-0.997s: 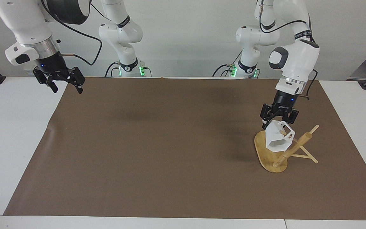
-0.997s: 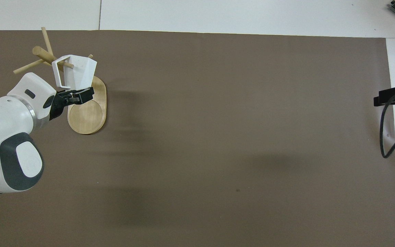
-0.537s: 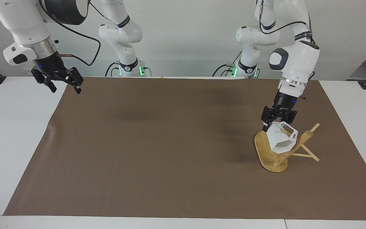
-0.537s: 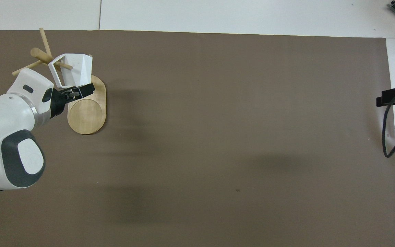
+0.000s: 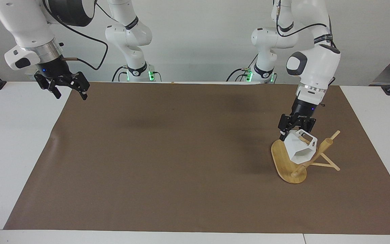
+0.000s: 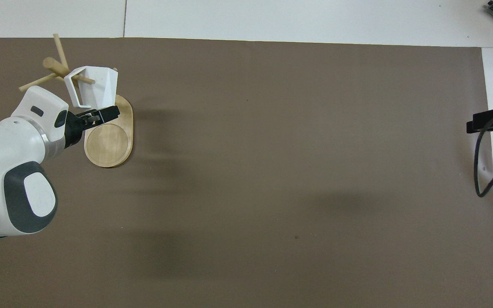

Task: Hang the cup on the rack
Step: 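Lower the cup onto a peg and open the left gripper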

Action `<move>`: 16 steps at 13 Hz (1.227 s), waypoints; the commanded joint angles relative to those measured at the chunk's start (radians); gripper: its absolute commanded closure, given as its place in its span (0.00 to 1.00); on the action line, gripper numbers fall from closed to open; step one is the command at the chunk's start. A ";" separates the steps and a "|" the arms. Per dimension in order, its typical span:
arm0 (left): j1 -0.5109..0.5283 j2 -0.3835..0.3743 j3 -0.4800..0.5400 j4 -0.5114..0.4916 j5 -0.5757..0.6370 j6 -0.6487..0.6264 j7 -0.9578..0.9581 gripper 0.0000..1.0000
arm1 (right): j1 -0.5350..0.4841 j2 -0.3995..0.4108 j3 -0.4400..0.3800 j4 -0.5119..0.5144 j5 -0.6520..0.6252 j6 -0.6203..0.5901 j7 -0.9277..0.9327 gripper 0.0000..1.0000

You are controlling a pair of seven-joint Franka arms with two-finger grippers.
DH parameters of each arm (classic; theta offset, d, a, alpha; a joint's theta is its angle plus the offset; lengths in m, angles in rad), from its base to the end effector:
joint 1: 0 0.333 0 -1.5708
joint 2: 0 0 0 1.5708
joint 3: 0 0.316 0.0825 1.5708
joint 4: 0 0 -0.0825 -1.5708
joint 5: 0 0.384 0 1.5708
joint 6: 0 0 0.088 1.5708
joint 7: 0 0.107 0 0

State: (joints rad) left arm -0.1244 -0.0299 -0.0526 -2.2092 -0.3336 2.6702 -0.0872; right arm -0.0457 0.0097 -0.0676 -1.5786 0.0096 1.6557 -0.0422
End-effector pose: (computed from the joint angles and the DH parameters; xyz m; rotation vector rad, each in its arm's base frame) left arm 0.5553 -0.0896 0.4453 2.7790 0.2368 0.6457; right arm 0.5624 -0.0628 0.6231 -3.1341 0.1122 -0.1065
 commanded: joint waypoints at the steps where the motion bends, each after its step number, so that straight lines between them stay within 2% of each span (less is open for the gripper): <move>1: 0.011 0.001 -0.004 -0.012 0.024 -0.015 -0.028 0.00 | -0.005 -0.017 0.008 -0.023 -0.007 0.006 0.018 0.00; 5: 0.012 0.007 -0.001 0.022 0.025 -0.064 -0.026 0.00 | -0.005 -0.017 0.008 -0.023 -0.007 0.006 0.018 0.00; 10: 0.011 -0.031 0.002 0.166 0.211 -0.387 -0.025 0.00 | -0.005 -0.019 0.008 -0.023 -0.007 0.006 0.018 0.00; 13: 0.006 -0.080 -0.001 0.175 0.241 -0.504 -0.006 0.00 | -0.005 -0.017 0.008 -0.021 -0.007 0.006 0.018 0.00; 16: 0.002 -0.105 -0.001 0.212 0.277 -0.636 0.095 0.00 | -0.005 -0.017 0.008 -0.023 -0.007 0.006 0.018 0.00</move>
State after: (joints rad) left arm -0.1232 -0.1199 -0.0539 -2.0214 -0.0939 2.1100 -0.0400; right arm -0.0457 0.0097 -0.0675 -1.5789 0.0096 1.6557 -0.0422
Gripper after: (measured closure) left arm 0.000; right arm 0.000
